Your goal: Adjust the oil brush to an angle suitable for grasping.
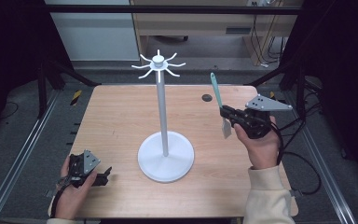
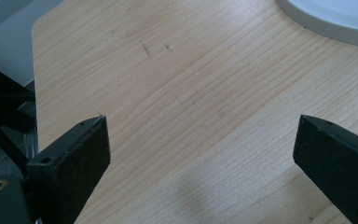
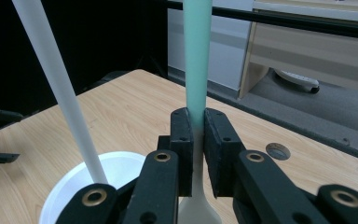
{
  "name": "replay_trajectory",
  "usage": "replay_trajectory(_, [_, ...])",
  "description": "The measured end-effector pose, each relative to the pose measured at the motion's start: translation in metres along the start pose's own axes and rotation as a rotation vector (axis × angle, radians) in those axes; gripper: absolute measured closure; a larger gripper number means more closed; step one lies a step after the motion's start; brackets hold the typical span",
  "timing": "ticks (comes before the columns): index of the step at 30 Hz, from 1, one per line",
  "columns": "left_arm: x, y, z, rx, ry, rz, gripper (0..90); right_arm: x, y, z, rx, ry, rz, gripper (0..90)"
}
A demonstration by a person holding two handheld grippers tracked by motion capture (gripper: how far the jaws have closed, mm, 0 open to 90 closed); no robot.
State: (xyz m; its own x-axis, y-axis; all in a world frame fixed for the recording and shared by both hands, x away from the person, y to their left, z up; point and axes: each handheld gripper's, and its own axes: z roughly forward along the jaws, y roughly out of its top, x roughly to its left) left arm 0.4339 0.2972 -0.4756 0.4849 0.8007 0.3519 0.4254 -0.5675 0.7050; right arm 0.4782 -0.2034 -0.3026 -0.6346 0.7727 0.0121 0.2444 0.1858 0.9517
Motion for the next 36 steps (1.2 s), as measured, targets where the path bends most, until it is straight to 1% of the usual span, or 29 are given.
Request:
replay_trajectory(3, [0.000,0.000,0.000,-0.004,-0.002,0.002,3.2,0.001,0.001,-0.002,-0.007,-0.004,-0.003,82.5])
replay_trajectory(6, [0.000,0.000,-0.001,-0.002,-0.008,-0.006,3.2,0.003,0.001,-0.002,-0.011,-0.013,-0.009,82.5])
replay_trajectory(11, [0.001,-0.001,-0.001,-0.006,-0.011,-0.034,3.1,0.005,0.004,-0.004,-0.028,-0.011,-0.008,82.5])
replay_trajectory(13, [0.002,0.000,-0.003,-0.019,-0.009,-0.030,3.0,0.006,0.005,-0.004,-0.032,-0.012,-0.011,82.5])
replay_trajectory(14, [0.002,0.000,-0.004,-0.030,-0.012,-0.042,2.6,0.007,0.005,-0.004,-0.034,-0.014,-0.012,82.5])
replay_trajectory(15, [0.002,0.000,-0.004,-0.031,-0.012,-0.044,2.1,0.008,0.006,-0.004,-0.039,-0.011,-0.012,82.5])
replay_trajectory(20, [0.001,0.001,-0.004,-0.023,-0.008,-0.031,2.2,0.012,0.008,-0.006,-0.049,-0.007,-0.021,82.4])
replay_trajectory(21, [0.001,0.001,-0.004,-0.029,-0.006,-0.035,2.2,0.013,0.008,-0.007,-0.051,-0.006,-0.022,82.4])
replay_trajectory(24, [0.001,0.001,-0.004,-0.020,-0.001,-0.023,2.3,0.013,0.010,-0.008,-0.053,-0.003,-0.031,82.5])
replay_trajectory(27, [0.001,0.001,-0.004,-0.028,0.000,-0.030,2.4,0.015,0.011,-0.009,-0.058,-0.001,-0.037,82.5])
replay_trajectory(29, [0.000,0.002,-0.005,-0.024,-0.002,-0.020,2.4,0.017,0.012,-0.010,-0.062,0.004,-0.036,82.5])
replay_trajectory(32, [0.000,0.002,-0.005,-0.028,-0.008,-0.019,2.1,0.020,0.015,-0.012,-0.073,0.008,-0.041,82.5])
replay_trajectory(36, [0.000,0.002,-0.005,-0.038,-0.005,-0.029,2.1,0.023,0.018,-0.014,-0.084,0.013,-0.048,82.5])
